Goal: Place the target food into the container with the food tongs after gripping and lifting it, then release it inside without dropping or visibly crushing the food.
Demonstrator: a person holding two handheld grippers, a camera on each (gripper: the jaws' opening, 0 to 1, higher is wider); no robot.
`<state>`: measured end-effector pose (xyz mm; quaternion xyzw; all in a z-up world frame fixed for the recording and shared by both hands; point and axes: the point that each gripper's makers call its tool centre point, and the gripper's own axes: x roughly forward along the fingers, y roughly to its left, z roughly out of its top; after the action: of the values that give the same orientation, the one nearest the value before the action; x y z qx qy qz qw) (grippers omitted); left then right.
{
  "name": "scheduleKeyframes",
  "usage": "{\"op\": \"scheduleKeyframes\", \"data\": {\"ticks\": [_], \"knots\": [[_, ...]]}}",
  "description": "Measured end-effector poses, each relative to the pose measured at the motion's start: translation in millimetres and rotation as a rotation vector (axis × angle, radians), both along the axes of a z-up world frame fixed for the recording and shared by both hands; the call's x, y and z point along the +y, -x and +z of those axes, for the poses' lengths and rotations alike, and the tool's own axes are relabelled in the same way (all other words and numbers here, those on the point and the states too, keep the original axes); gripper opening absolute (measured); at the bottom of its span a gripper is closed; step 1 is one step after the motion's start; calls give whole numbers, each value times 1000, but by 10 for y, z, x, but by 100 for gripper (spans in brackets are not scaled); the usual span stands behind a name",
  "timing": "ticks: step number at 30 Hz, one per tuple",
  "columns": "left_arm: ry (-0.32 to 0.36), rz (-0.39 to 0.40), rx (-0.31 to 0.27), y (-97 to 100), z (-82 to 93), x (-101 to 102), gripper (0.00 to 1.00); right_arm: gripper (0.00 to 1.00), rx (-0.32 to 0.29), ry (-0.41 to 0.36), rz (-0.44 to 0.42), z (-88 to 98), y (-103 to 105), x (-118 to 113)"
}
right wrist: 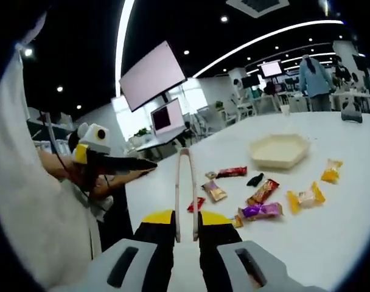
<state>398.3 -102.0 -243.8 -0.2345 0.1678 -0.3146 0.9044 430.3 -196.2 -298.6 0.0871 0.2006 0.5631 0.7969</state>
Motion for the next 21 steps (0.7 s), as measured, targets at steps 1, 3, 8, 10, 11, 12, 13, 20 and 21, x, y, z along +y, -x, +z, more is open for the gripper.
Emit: {"op": "scheduleKeyframes", "data": {"ticks": [1,3,8,10,11,12,13,20,21], "knots": [[-5,-13,-6,1,11,-29,99,13,31,-11,-18,-6,-7,-28],[-12,-24,-15,-16,2,-61,99,13,36,-27,-14,42,26,-73],[36,-55,-4,-22,-36,-152,99,13,39,-47,15,150,131,-80],[-35,-55,-14,-76,-102,-103,99,13,46,-52,28,156,162,-59],[-33,-56,-17,-107,-83,-93,99,13,52,-54,30,154,172,-51],[-27,-58,-19,-137,-59,-71,99,13,56,-54,33,151,184,-42],[-21,-62,-27,-154,-30,-59,99,13,59,-56,42,148,211,-21],[-13,-88,-41,-246,6,-37,99,13,105,-79,91,253,281,100],[-11,-92,-37,-253,-2,-40,96,14,103,-78,99,275,287,119]]}}
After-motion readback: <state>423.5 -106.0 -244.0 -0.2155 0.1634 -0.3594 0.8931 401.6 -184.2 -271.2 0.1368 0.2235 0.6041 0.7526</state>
